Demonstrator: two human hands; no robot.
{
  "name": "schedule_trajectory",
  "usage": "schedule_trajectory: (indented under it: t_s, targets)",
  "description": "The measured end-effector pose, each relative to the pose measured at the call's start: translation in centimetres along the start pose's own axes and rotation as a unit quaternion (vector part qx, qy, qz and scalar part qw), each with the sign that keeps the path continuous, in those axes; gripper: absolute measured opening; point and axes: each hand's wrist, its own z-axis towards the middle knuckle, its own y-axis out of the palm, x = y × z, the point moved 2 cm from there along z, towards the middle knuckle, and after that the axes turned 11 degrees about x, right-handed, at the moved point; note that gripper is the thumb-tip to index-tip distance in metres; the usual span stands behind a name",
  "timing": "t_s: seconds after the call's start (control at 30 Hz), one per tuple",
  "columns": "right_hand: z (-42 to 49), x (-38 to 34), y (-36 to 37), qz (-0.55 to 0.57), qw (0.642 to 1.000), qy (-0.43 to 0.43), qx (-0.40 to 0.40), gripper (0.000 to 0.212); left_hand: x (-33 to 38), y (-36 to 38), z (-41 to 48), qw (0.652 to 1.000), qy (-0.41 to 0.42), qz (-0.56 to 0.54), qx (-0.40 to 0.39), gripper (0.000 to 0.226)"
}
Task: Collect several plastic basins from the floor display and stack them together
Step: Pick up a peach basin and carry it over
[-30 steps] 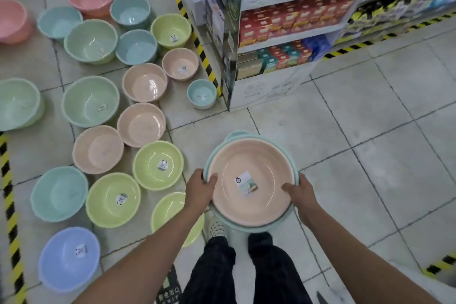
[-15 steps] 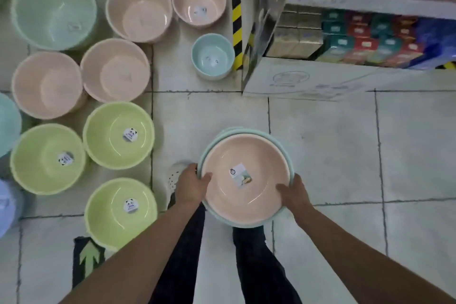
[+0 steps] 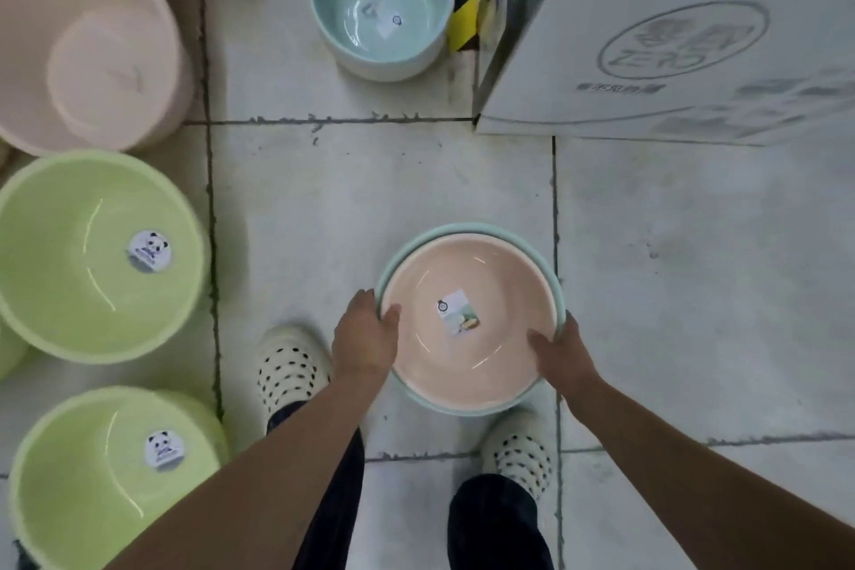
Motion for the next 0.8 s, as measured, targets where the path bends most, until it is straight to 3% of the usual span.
schedule_trajectory:
  t_s: [0.1,0.23,0.37,0.53,0.67,0.8]
  targets:
    - [1.5,0.5,1.6,-0.011,1.0,0.016,-0.005,0.066,-0.7,2.1,1.5,0.999,-0.034,-0.01,-0.019,0.03]
    - [2.3,0.7,2.2,-0.041,0.999,0.023,-0.007,0.039,-0.5,2.6,2.7,0.997,-0.036,-0.026,-0.056,0.046]
    - [0.4,-2.3,0.8,-0.075,0.997,0.002,-0.009,0.034,-0.7,-0.5,3.8,0.993,-0.033,-0.038,-0.105,0.039]
    - [-6.7,-11.5,-1.8,-0.023,0.998,-0.05,0.006,0.029,1.3,-10.3,3.1,0.972,-0.118,-0.173,-0.105,0.028]
    - [-14.1,-21.7,-3.0,-0.009,0.996,-0.084,-0.002,0.046,3.8,-21.1,4.4,0.963,-0.127,-0.224,-0.075,0.028]
    - [-19.6,-32.1,-3.5,-0.018,0.994,-0.111,-0.001,0.032,6.7,-31.7,7.6,0.953,-0.134,-0.266,-0.052,0.03]
